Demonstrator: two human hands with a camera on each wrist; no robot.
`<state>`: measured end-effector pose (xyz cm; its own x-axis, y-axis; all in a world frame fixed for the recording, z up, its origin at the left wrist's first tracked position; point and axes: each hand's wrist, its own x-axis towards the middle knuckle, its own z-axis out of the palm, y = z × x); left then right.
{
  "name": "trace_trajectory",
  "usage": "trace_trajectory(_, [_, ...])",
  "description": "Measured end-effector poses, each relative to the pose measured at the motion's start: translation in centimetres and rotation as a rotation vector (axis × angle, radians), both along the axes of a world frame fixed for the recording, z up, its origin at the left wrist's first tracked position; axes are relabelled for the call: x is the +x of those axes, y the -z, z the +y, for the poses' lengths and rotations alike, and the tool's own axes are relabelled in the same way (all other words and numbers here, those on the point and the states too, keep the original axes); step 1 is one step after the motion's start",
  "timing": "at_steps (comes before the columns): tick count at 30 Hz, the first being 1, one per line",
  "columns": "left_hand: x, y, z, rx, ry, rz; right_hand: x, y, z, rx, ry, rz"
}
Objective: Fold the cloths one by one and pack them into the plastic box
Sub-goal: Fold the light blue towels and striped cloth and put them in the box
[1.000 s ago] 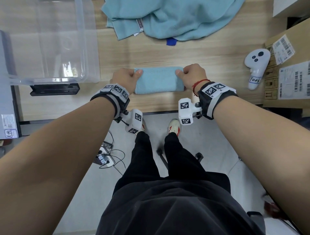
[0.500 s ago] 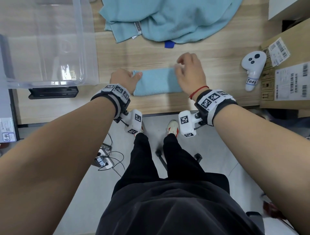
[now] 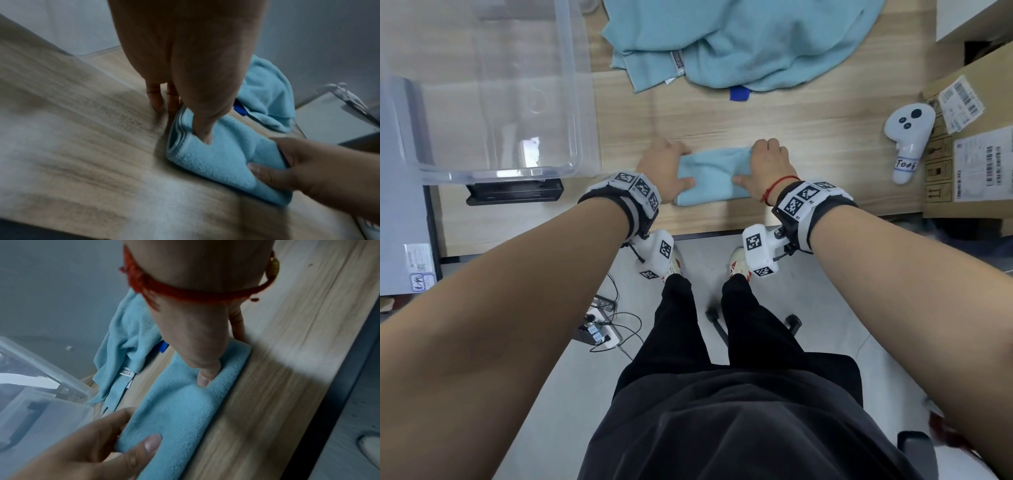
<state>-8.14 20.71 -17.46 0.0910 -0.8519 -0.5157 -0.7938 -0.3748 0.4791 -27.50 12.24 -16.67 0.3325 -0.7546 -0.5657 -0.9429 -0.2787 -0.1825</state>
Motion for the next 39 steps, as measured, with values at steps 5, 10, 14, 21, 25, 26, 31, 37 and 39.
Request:
trace_trajectory(5, [-0.9,-1.0,0.2,0.171,0.182,-0.25,-0.1,-0.3,0.4,0.101,0.108,-0.11])
trace_trajectory(10, [-0.7,-2.0,0.2,0.183,0.129,-0.037,-1.7,-1.4,0.6,0.177,0.257,-0.278])
trace_trajectory(14, [-0.3,-3.3,-0.5,0.212,0.02,0.216,-2.3,-2.0,0.2,0.193,0.322,-0.335])
trace_trajectory(21, [1.0,-8.5,-3.3,0.051,0.063,0.093,-1.5,-6.3,-3.5,0.393,0.275,-0.483])
trace_trajectory(25, [2.9,-12.3,-4.5,0.006,0.016,-0.03,0.9,-8.5,-6.0,0.479,0.335,-0.607])
trace_trajectory(26, [3.6,-13.5,-4.8,-0.01,0.0,-0.044,1.8,-9.3,-6.7,0.436,0.313,-0.619])
trace_trajectory(31, [8.4,-18.4,-5.0,-0.05,-0.085,-0.107,7.1,-14.3,-9.0,0.203,0.089,-0.681])
trace_trajectory(37, [16.8,-20.3,-3.1,-0.07,-0.125,-0.197,15.7,-16.5,-9.2,0.107,-0.105,-0.638])
trace_trajectory(39, [19.7,-20.2,-2.5,-0.082,-0.136,-0.242,18.6,-16.5,-8.8,0.061,-0.157,-0.635])
